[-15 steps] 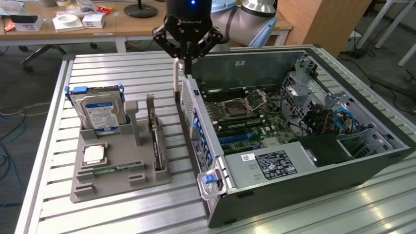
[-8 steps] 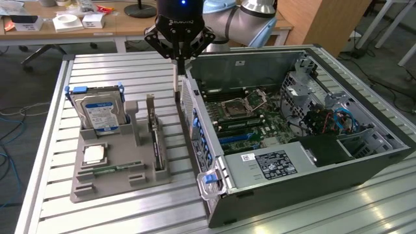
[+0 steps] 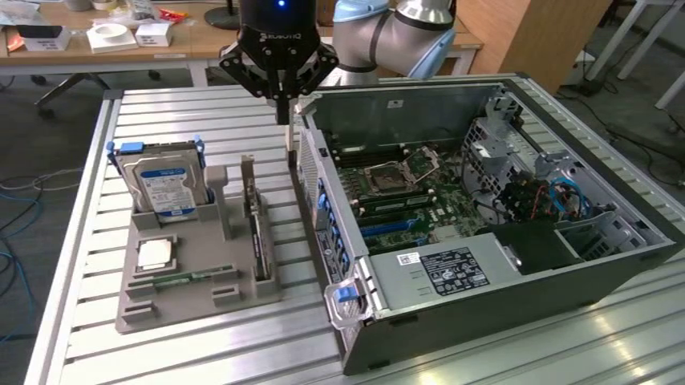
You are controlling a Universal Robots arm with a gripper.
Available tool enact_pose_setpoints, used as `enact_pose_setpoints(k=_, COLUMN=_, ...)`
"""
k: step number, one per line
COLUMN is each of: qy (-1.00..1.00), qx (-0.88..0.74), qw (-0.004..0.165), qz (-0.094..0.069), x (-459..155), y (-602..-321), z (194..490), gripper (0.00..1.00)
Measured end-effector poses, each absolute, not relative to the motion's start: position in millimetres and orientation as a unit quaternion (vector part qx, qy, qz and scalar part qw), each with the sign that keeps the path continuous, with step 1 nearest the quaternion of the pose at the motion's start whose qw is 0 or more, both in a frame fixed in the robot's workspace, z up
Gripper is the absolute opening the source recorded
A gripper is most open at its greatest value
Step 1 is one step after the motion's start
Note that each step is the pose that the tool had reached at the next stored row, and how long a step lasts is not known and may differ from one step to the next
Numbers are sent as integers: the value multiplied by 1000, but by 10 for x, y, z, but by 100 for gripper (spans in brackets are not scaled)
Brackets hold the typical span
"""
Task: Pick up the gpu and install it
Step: 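Reach for the gpu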
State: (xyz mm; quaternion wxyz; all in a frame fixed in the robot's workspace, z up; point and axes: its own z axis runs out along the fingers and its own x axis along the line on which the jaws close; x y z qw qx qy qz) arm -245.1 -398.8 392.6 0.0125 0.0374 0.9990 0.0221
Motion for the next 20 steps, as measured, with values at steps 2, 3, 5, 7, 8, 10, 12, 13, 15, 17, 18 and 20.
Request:
enact_pose_setpoints(k=2, qy=999, qx=37, qw=12, qz=22, x=-2491, y=-3989, z=3926, gripper=10)
enact_pose_setpoints(k=3, qy=999, qx=37, qw=12, qz=22, x=-2511, y=-3989, z=3927, gripper=10)
enact_pose_setpoints(k=5, qy=999, qx=37, qw=12, qz=22, x=-2541, y=-3988, z=3926, gripper=10)
enact_pose_setpoints(k=7, qy=999, qx=37, qw=12, qz=22, x=-2560, y=-3988, z=3926, gripper=10)
enact_pose_setpoints(k=8, qy=999, qx=37, qw=12, qz=22, x=-2567, y=-3988, z=3926, gripper=10)
enact_pose_setpoints(k=10, qy=999, qx=37, qw=12, qz=22, x=-2569, y=-3989, z=3926, gripper=10)
enact_pose_setpoints(k=12, qy=999, qx=37, qw=12, qz=22, x=-2570, y=-3988, z=3926, gripper=10)
enact_pose_setpoints(k=13, qy=999, qx=37, qw=13, qz=22, x=-2571, y=-3988, z=3926, gripper=10)
enact_pose_setpoints(k=15, qy=999, qx=37, qw=12, qz=22, x=-2575, y=-3989, z=3926, gripper=10)
enact_pose_setpoints(k=17, qy=999, qx=38, qw=12, qz=22, x=-2586, y=-3988, z=3926, gripper=10)
enact_pose_setpoints(k=18, qy=999, qx=37, qw=12, qz=22, x=-2590, y=-3988, z=3926, gripper=10)
enact_pose_setpoints(k=20, qy=999, qx=37, qw=12, qz=22, x=-2600, y=-3989, z=3926, gripper=10)
